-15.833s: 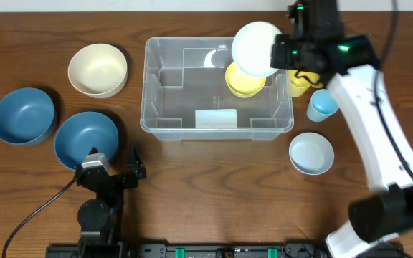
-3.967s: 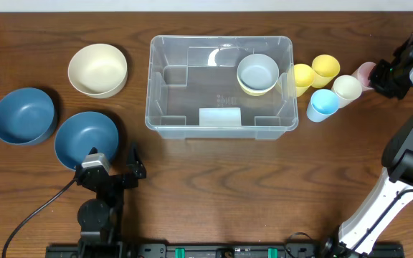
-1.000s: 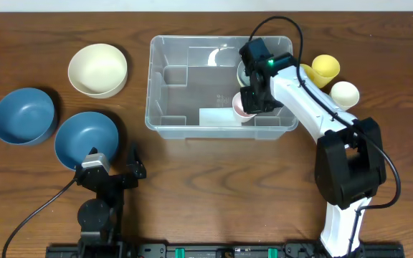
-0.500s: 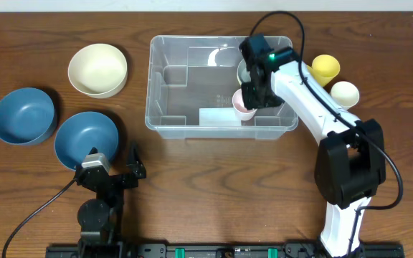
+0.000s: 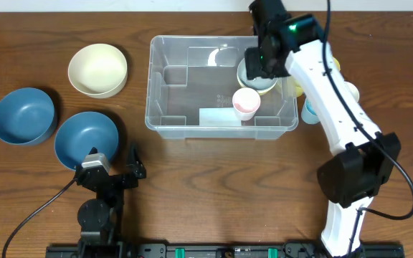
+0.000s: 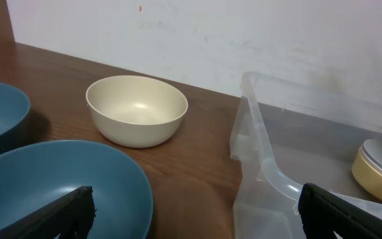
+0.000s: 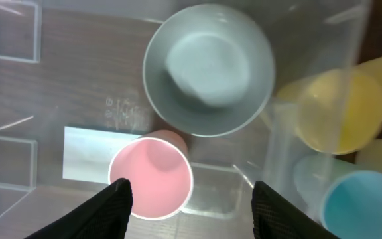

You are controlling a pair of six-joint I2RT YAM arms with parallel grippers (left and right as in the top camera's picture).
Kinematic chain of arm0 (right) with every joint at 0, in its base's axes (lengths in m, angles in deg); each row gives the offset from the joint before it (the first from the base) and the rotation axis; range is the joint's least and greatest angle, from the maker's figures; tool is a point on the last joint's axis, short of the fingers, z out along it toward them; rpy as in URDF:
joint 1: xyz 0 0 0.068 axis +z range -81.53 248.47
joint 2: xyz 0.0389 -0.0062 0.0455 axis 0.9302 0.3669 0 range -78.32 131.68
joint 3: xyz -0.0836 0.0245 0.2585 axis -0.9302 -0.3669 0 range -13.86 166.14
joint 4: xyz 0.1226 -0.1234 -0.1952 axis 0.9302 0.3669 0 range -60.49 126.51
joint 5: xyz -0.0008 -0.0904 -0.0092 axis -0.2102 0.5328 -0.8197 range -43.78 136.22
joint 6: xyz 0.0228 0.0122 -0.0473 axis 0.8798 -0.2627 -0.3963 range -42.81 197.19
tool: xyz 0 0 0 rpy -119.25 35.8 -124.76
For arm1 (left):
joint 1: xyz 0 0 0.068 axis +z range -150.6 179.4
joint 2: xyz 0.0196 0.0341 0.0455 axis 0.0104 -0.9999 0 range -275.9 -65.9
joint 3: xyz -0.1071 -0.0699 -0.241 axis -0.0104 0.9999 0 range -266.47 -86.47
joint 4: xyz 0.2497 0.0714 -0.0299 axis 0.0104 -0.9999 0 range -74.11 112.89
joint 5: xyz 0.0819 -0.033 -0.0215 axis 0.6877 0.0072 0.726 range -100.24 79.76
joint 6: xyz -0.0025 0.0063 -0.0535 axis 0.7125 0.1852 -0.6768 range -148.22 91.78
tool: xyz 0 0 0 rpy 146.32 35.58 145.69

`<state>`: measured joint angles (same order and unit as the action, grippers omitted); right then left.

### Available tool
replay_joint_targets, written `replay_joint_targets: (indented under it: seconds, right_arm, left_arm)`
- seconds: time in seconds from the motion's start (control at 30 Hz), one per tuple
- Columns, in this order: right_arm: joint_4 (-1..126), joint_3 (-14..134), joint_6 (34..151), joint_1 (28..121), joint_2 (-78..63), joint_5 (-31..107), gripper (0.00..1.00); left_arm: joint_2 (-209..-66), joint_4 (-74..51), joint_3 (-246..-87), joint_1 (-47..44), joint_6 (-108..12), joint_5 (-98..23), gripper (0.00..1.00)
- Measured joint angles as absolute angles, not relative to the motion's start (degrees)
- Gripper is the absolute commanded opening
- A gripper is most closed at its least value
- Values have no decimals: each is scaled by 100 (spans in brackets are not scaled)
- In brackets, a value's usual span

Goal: Pack container
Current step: 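Move the right gripper to the cream cup and grasp it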

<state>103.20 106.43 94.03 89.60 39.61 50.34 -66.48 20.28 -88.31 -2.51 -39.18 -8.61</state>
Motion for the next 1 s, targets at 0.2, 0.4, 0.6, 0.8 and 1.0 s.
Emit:
replay_joint_targets:
  seconds: [0.2,0.4,0.6,0.8,1.0]
  right_arm:
    - [10685,10822,9366,8632,3961,5034,60]
    - [10841,10822,9344,8271,3961,5030,60]
    - [11147,10824,9379,7452,3961,5014,61]
    - [11409,10820,9458,6306,3961,5017,61]
    - [11116,10254,9458,5480,3961,4888,61]
  left_arm:
    - [-6648,2028,-8831,-251,-3918,-861,98]
    - [-6648,2028,-8831,-251,-3918,-861,98]
    - [-6648,2028,-8831,-251,-3918,-861,98]
    - [-6648,2028,-8831,-251,-3918,-861,98]
    - [-6648,2028,-8831,-251,-3918,-861,98]
